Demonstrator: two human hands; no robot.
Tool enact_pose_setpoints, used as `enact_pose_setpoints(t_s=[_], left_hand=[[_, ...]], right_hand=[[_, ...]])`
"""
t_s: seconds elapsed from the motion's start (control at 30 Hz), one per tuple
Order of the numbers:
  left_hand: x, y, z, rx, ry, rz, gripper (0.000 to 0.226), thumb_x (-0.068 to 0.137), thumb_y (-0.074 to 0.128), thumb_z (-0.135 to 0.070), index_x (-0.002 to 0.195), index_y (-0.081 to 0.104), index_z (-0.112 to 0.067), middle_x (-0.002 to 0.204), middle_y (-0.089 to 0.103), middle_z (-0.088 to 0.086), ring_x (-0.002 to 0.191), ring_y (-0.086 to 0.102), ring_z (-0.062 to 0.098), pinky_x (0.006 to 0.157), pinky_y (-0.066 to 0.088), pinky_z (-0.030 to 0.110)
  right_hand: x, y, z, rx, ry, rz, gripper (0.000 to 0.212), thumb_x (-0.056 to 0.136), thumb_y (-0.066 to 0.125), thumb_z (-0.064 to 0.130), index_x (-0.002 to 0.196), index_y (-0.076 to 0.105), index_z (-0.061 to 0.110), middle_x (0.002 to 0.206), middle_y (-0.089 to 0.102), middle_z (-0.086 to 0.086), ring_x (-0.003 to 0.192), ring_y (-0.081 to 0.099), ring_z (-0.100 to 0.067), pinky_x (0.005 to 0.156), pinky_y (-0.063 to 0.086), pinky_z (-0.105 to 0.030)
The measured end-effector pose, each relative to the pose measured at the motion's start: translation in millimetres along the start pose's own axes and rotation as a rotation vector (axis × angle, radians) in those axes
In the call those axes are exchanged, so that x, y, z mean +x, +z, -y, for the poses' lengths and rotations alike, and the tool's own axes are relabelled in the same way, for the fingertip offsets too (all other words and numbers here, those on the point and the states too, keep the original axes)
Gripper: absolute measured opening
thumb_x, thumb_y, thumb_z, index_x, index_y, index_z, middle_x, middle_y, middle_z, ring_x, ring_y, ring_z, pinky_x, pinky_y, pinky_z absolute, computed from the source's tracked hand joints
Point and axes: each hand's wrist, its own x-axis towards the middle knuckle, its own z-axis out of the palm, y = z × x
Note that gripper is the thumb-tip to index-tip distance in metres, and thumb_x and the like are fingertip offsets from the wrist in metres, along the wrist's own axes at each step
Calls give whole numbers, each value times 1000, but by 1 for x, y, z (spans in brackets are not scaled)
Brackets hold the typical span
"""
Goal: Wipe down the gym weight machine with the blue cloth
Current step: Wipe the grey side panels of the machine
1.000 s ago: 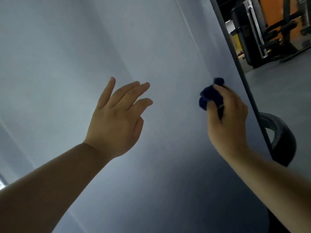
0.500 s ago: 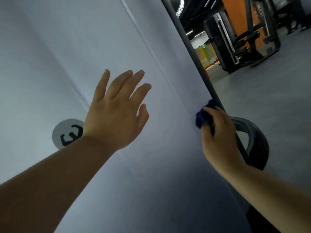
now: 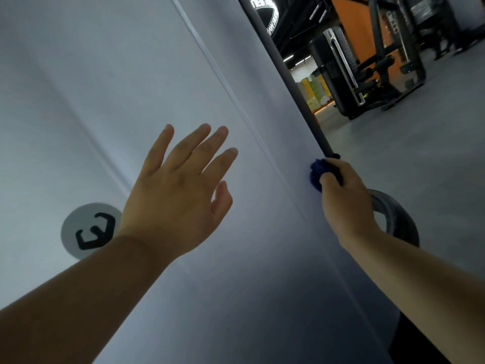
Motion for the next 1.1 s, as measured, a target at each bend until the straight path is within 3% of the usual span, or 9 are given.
enact_pose_setpoints(t_s=[0.07, 0.13, 0.23, 0.37, 0.47, 0.73, 0.87, 0.93, 1.1], left_hand=[[0, 1, 0, -1, 3, -23, 45, 95, 46, -29, 135, 59, -13, 148, 47, 11, 138, 43, 28, 114, 29, 56], [1, 1, 0, 0, 5, -33, 45, 94, 47, -29, 134, 60, -12, 147, 48, 11, 137, 45, 29, 113, 30, 57], [1, 2, 0, 4, -2, -44, 45, 95, 44, -30, 132, 61, -12, 146, 49, 11, 136, 46, 29, 112, 31, 58], [2, 1, -1, -8, 1, -39, 45, 95, 42, -31, 132, 62, -13, 146, 50, 11, 136, 46, 29, 112, 31, 58], [2, 1, -1, -9, -3, -26, 45, 94, 45, -29, 132, 61, -13, 147, 49, 11, 136, 46, 29, 113, 30, 58], [1, -2, -2, -16, -14, 20, 48, 93, 45, -28, 137, 55, -9, 147, 49, 11, 138, 44, 28, 113, 30, 58], [3, -2, -1, -20, -24, 61, 46, 93, 45, -30, 133, 59, -12, 148, 48, 10, 139, 42, 27, 114, 29, 56], [3, -2, -2, -19, -21, 69, 45, 93, 45, -31, 131, 60, -12, 148, 48, 10, 139, 42, 27, 114, 29, 57], [1, -1, -3, -17, -14, 23, 42, 93, 47, -27, 128, 62, -9, 146, 50, 12, 138, 44, 29, 112, 31, 58]], right_hand=[[-5, 14, 13, -71, -163, 106, 22, 94, 49, 26, 112, 57, 36, 121, 58, 10, 115, 55, -10, 95, 44, -21], [-10, 25, 17, -238, -387, 208, 44, 89, 41, 42, 130, 52, 32, 144, 46, 9, 131, 39, -11, 102, 35, -20], [-1, 23, 7, -220, -541, 190, 42, 88, 41, 39, 125, 56, 26, 143, 48, 8, 130, 43, -15, 104, 40, -26], [26, 17, 2, -83, -113, -87, 17, 86, 45, 30, 99, 55, 28, 98, 62, 11, 101, 61, -15, 87, 52, -34], [34, 29, 23, -22, 68, -93, 12, 85, 45, 39, 91, 54, 35, 100, 63, 6, 105, 59, -24, 95, 49, -45], [17, 55, 46, -63, -478, 193, 49, 85, 42, 32, 131, 59, 30, 144, 50, 10, 132, 45, -17, 105, 46, -43], [32, 28, 26, 10, -58, -123, 36, 94, 43, 16, 117, 67, 29, 112, 60, 11, 115, 57, -17, 104, 46, -36], [38, 29, 32, 14, 67, -95, 32, 95, 42, 21, 98, 67, 41, 104, 62, 12, 113, 58, -21, 103, 45, -38], [31, 64, 58, -38, -371, 160, 43, 89, 41, 42, 127, 60, 33, 138, 56, 6, 128, 50, -20, 106, 44, -46]])
